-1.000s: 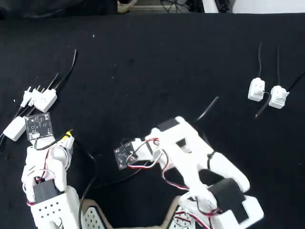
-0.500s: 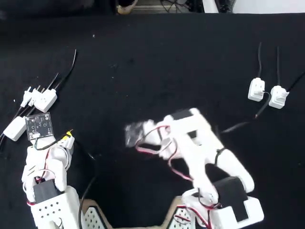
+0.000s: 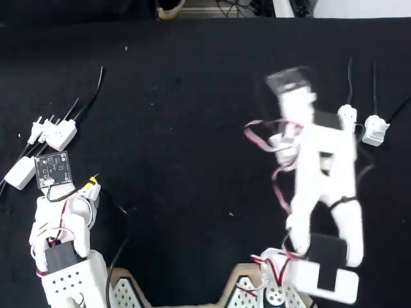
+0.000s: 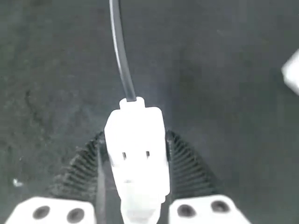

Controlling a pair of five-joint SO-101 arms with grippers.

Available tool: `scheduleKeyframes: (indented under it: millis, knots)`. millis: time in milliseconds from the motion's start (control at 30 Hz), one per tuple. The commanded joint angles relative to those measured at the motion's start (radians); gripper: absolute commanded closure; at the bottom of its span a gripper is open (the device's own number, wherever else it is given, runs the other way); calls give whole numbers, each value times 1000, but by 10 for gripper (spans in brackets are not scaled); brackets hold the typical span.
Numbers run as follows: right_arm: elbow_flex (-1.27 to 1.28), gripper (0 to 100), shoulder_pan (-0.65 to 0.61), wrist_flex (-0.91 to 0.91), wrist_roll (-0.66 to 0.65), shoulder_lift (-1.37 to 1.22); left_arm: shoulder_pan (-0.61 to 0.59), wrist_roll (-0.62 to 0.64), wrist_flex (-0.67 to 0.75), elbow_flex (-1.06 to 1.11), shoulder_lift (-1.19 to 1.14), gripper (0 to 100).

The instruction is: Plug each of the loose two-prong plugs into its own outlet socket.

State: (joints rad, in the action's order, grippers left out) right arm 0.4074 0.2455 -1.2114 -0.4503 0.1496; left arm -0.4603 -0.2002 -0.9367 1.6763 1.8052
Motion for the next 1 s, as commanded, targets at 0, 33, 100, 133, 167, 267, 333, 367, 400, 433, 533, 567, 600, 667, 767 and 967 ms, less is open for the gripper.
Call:
scheduleKeyframes:
  millis: [0, 33, 100, 133, 167, 267, 333, 367, 400, 433, 533, 567, 600, 667, 767, 967]
  knots:
    - [-231, 987, 64, -150, 37, -74, 13, 6, 8, 22, 3, 758]
    - [-288, 987, 68, -187, 40, -114, 13, 6, 8, 22, 3, 758]
    - [-400, 987, 66, -253, 44, -200, 13, 6, 8, 22, 3, 758]
    - [-461, 987, 63, -282, 44, -246, 13, 6, 8, 22, 3, 758]
    - [-524, 987, 60, -307, 46, -289, 13, 6, 8, 22, 3, 758]
    - [-716, 987, 60, -347, 68, -426, 13, 5, 8, 22, 3, 758]
    - [-831, 987, 68, -350, 118, -518, 13, 5, 8, 22, 3, 758]
    - [-885, 987, 71, -350, 146, -562, 13, 5, 8, 22, 3, 758]
    - [-934, 987, 80, -351, 172, -608, 13, 5, 0, 22, 3, 758]
    - [-978, 987, 86, -351, 193, -651, 13, 5, -12, 22, 8, 758]
    - [-1130, 987, 97, -350, 230, -780, 13, 5, -23, 22, 9, 758]
    - [-1178, 987, 97, -350, 235, -822, 13, 5, -25, 22, 9, 758]
    - [-1225, 987, 97, -350, 235, -862, 13, 5, -25, 22, 9, 758]
    - [-1310, 987, 98, -351, 235, -932, 13, 5, -25, 22, 9, 758]
    - [-1419, 987, 98, -362, 235, -1023, 13, 5, -25, 22, 9, 758]
    - [-1652, 986, 117, -417, 236, -1153, 13, 5, -26, 22, 9, 758]
